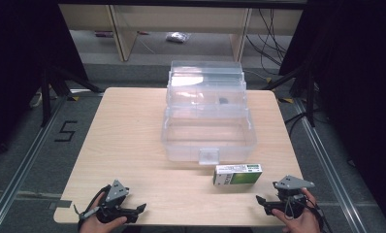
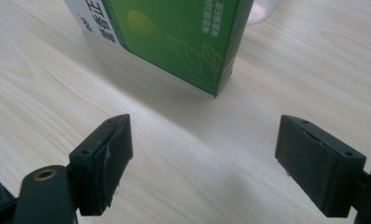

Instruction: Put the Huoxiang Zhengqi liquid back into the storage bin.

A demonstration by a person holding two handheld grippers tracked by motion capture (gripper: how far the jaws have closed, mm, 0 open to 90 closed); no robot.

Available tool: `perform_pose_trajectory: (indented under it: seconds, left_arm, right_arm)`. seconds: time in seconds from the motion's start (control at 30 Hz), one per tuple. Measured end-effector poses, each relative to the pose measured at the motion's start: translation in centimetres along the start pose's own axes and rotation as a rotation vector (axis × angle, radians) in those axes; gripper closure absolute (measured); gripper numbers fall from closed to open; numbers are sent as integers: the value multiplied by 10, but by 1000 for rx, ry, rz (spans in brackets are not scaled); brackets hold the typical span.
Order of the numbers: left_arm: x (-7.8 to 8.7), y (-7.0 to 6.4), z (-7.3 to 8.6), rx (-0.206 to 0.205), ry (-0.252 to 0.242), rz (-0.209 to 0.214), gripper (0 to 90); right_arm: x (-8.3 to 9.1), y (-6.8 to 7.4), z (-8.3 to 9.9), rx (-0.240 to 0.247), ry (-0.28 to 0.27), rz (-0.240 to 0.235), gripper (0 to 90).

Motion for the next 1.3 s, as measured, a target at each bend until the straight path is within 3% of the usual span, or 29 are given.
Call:
perform_pose_trajectory:
  seconds: [0.07, 0.13, 0.27, 0.37, 0.4, 0.43, 0.5, 0.6, 0.67, 0.9, 0.93, 0.97, 1.0, 1.03, 1.07, 1.3]
  left_arm:
    - [0, 0, 0, -5, 4, -1, 154]
    - [0, 1, 0, -13, 18, -6, 154]
    - [-1, 0, 0, 6, 4, -10, 155]
    - [0, 0, 0, 7, 2, -1, 154]
    - [1, 1, -1, -2, 24, 4, 155]
    - [1, 1, -1, -2, 24, 4, 154]
    - [1, 1, 0, -9, 24, 1, 154]
    - [0, 0, 0, 8, 14, -11, 154]
    - [0, 1, 0, 4, 20, -9, 154]
    - [0, 1, 1, 9, 13, -10, 154]
    - [0, 1, 0, 15, 9, -7, 154]
    - [2, 3, 0, -17, 35, -3, 154]
    - [0, 1, 0, 9, 11, -3, 154]
    - [0, 1, 0, 9, 11, -3, 155]
    - [0, 1, 1, 6, 13, -3, 155]
    - [0, 1, 0, 4, 17, -3, 154]
  right_arm:
    - [0, -4, -3, 77, -23, 5, 199]
    - [2, -2, -5, 59, -18, 10, 197]
    - [5, -1, -12, 81, -7, 3, 196]
    - [7, 2, -14, 67, 2, -10, 196]
    - [9, 1, -18, 89, 7, -12, 195]
    - [10, 3, -18, 71, 7, -11, 194]
    - [13, 1, -22, 122, 8, -13, 194]
    - [15, 2, -28, 145, 12, -5, 195]
    - [18, 2, -34, 186, 8, -5, 196]
    - [23, 7, -53, 232, 15, -11, 196]
    - [25, 9, -59, 256, 20, -8, 196]
    - [25, 10, -62, 267, 26, -9, 196]
    - [25, 13, -64, 262, 27, -18, 196]
    - [25, 13, -64, 262, 27, -18, 196]
    - [25, 12, -68, 292, 28, -23, 196]
    - [25, 20, -85, 364, 64, -33, 200]
Point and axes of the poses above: each handheld gripper's, and its own axes: x roughly backward along the jaws, z roughly out of its underside, y roughly to its left, the point moved 1 cm from there along -x, roughly forward along the jaws, and after that the axes turned 3 degrees about -x, right-handed, at the moved point
